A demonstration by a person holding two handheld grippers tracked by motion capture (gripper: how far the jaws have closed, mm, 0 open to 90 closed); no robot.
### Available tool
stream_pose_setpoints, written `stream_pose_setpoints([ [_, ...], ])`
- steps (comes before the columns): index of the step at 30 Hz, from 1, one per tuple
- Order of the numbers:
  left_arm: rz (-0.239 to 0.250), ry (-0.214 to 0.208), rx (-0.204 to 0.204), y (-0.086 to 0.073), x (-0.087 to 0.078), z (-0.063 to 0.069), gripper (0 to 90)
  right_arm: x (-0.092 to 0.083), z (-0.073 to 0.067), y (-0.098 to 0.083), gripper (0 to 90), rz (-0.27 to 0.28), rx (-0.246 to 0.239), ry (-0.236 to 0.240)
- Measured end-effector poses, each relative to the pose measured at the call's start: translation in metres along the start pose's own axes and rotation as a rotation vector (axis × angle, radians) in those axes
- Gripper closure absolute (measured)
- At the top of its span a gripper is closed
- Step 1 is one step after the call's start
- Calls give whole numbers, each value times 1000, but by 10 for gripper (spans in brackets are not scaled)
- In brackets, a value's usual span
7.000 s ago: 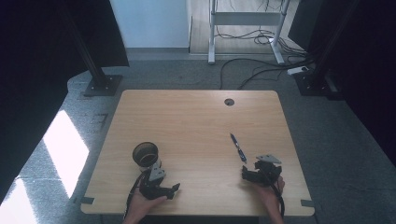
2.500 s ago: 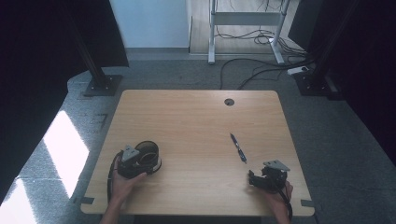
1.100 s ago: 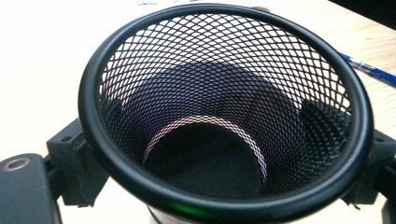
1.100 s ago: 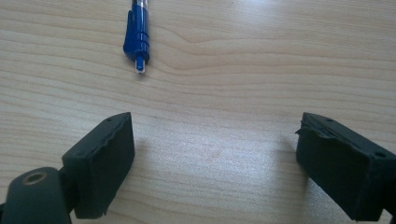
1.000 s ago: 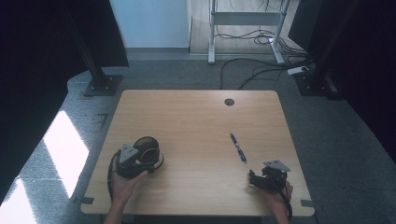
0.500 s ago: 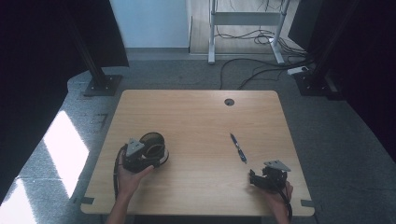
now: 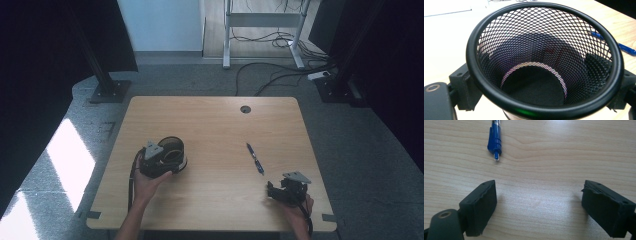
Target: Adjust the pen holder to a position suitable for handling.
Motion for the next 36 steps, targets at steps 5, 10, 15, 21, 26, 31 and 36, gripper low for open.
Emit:
stream_pose_setpoints([
  [5,-1,1,7,6,6,3,97,0,0,0,122,0,0,0],
  [10,-12,-4,10,10,14,5,97,0,0,0,122,0,0,0],
  [15,-27,-8,12,13,24,9,97,0,0,0,122,0,0,0],
  [21,-35,-22,14,19,37,15,97,0,0,0,122,0,0,0],
  [26,-45,-32,26,23,47,22,97,0,0,0,122,0,0,0],
  [31,-49,-39,37,26,57,30,97,0,0,0,122,0,0,0],
  [36,-63,-42,33,27,69,35,97,0,0,0,122,0,0,0],
])
Point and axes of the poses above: each handheld gripper's, and its own axes: x roughly forward along the jaws, y roughly out of its top, z roughly to its right, the point moved 1 cm from there along x, roughly forward along the jaws, and after that the axes turned 3 degrees about -y, right-handed, at the moved point
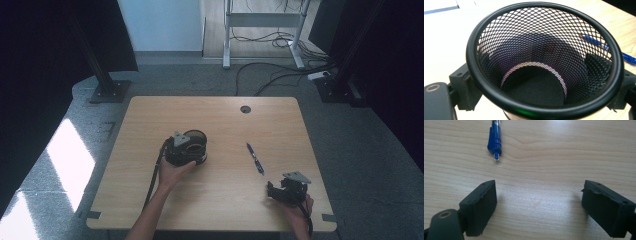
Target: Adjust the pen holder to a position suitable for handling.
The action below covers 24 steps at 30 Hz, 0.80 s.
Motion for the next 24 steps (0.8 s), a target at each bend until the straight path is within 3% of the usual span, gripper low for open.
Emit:
stream_pose_setpoints([
  [6,-12,-15,19,4,10,8,97,0,0,0,122,0,0,0],
  [24,-23,-41,-8,2,38,24,96,0,0,0,122,0,0,0],
])
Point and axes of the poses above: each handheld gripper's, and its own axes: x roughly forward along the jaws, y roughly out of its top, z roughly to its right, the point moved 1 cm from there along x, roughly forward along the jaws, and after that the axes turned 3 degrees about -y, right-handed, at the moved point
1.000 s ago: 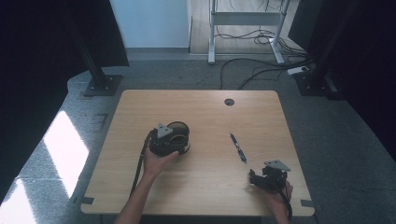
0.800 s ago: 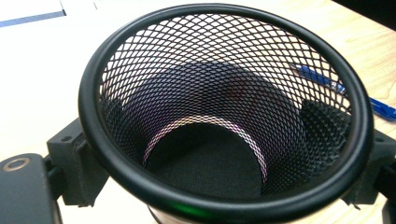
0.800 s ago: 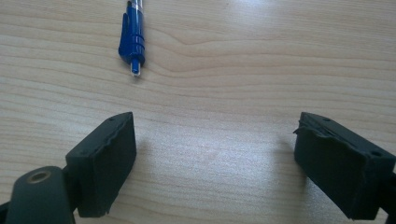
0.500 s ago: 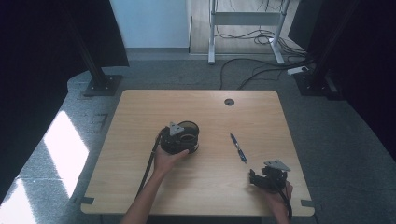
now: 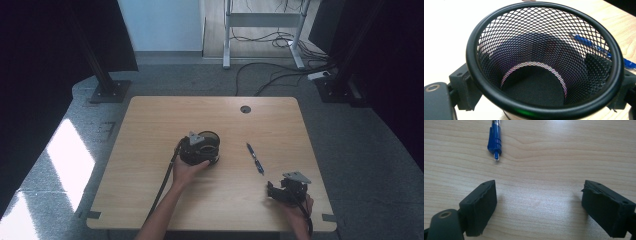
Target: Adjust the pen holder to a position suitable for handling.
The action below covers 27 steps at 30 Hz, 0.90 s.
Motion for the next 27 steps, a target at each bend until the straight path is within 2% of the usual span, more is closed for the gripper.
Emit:
stream_pose_setpoints([
  [5,-3,-5,-6,-1,6,3,96,0,0,0,122,0,0,0],
  [15,-19,22,-9,-5,16,5,95,0,0,0,122,0,0,0],
  [19,-12,27,-14,-6,17,4,94,0,0,0,122,0,0,0],
  [21,-11,18,-3,-7,17,4,91,0,0,0,122,0,0,0],
  [27,18,12,3,-6,12,5,47,0,0,0,122,0,0,0],
])
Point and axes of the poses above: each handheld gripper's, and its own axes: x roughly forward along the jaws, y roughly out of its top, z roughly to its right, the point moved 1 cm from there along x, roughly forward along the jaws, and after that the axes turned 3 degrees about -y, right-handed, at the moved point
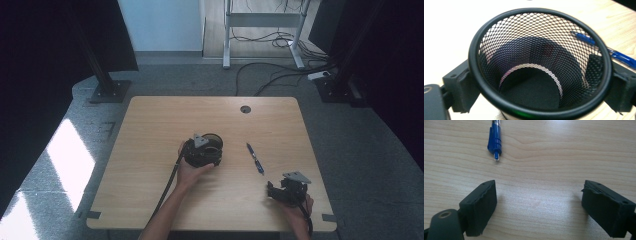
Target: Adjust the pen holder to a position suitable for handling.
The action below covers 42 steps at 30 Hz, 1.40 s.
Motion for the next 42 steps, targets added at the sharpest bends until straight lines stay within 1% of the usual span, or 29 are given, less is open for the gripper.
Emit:
stream_pose_setpoints([
  [2,13,1,4,1,-3,0,24,0,0,0,122,0,1,0],
  [5,33,-1,13,4,-10,1,14,0,0,0,122,0,0,0],
  [7,40,-6,4,5,-15,0,15,0,0,0,122,0,0,0],
  [10,57,-8,5,6,-23,-2,13,0,0,0,122,0,1,0],
  [15,69,4,5,8,-38,-4,22,0,0,0,122,0,1,0],
  [18,69,6,6,7,-46,-5,22,0,0,0,122,0,1,0],
  [20,74,-4,4,3,-51,-6,25,0,0,0,121,0,1,0],
  [23,69,-11,13,-5,-59,-8,27,0,0,0,121,0,1,-1],
  [26,63,-19,7,-14,-68,-12,31,0,0,0,119,-1,2,-2],
  [28,58,-17,-29,-20,-73,-15,55,0,0,0,119,-1,2,-2],
  [29,55,-24,-43,-23,-75,-17,61,0,0,0,118,-1,2,-2],
  [33,55,-18,-64,-36,-85,-22,71,0,0,0,119,-1,2,-2],
  [34,51,-19,-65,-39,-87,-23,73,0,0,0,119,-1,2,-3],
  [37,37,-1,-56,-48,-93,-25,83,0,0,0,119,0,2,-3],
  [39,35,6,-58,-53,-97,-27,91,0,0,0,119,0,4,-5],
  [42,17,27,-42,-61,-102,-28,93,0,0,0,119,0,6,-6],
])
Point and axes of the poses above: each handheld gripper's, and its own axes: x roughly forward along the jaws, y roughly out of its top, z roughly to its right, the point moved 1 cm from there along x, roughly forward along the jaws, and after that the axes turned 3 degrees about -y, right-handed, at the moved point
